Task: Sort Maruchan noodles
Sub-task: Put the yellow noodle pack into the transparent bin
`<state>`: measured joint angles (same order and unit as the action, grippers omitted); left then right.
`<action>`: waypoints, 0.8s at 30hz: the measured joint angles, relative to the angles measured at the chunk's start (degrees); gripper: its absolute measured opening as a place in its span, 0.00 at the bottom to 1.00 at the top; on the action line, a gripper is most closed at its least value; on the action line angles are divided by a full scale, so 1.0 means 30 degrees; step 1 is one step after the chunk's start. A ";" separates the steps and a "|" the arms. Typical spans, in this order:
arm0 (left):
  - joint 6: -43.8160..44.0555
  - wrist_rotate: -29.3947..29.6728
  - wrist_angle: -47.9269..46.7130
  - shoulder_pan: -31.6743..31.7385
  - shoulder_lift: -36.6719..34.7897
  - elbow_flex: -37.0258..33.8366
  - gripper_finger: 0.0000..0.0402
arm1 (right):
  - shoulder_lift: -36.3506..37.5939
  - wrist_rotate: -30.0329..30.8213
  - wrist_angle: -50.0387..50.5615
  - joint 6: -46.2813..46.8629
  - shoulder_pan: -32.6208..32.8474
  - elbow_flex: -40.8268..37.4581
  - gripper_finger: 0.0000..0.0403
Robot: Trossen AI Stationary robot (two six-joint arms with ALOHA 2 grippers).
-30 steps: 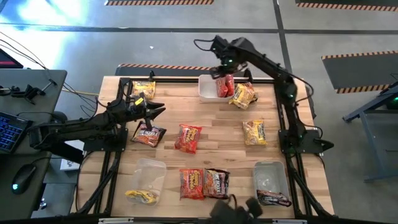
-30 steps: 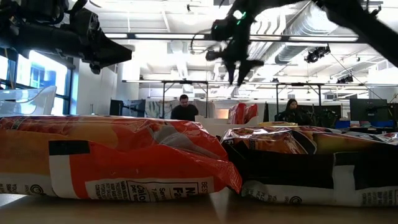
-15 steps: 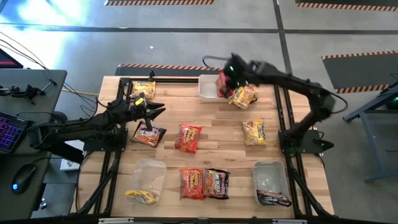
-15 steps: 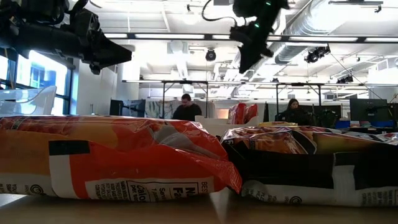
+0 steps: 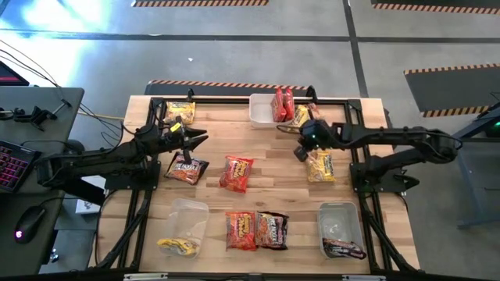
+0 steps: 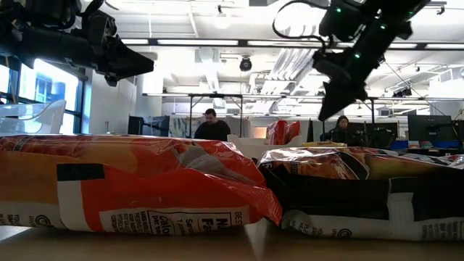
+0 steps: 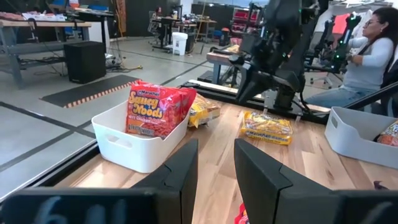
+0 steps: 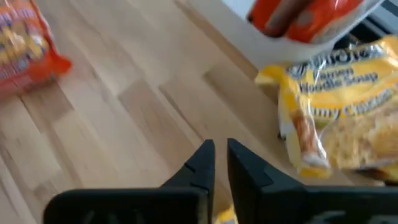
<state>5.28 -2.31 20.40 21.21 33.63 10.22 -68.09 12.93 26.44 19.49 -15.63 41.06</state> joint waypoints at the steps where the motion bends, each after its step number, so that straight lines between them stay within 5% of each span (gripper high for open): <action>1: -0.0038 0.0000 0.0018 0.0000 0.0024 0.0000 0.23 | -0.0009 0.0169 0.0094 -0.0002 0.0145 -0.0142 0.10; 14: 0.0004 0.0041 0.0186 0.0007 0.0695 0.0007 0.23 | -0.2380 0.4912 -0.0567 -0.2246 0.0224 -0.0192 0.57; 24: -0.0152 0.0080 0.0293 0.0007 0.1662 0.0022 0.23 | -0.6031 0.6199 -0.1954 -0.5154 0.0171 0.1036 0.62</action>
<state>4.83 -2.07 21.28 21.23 38.61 10.28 -86.18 31.53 20.58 4.02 -15.12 44.17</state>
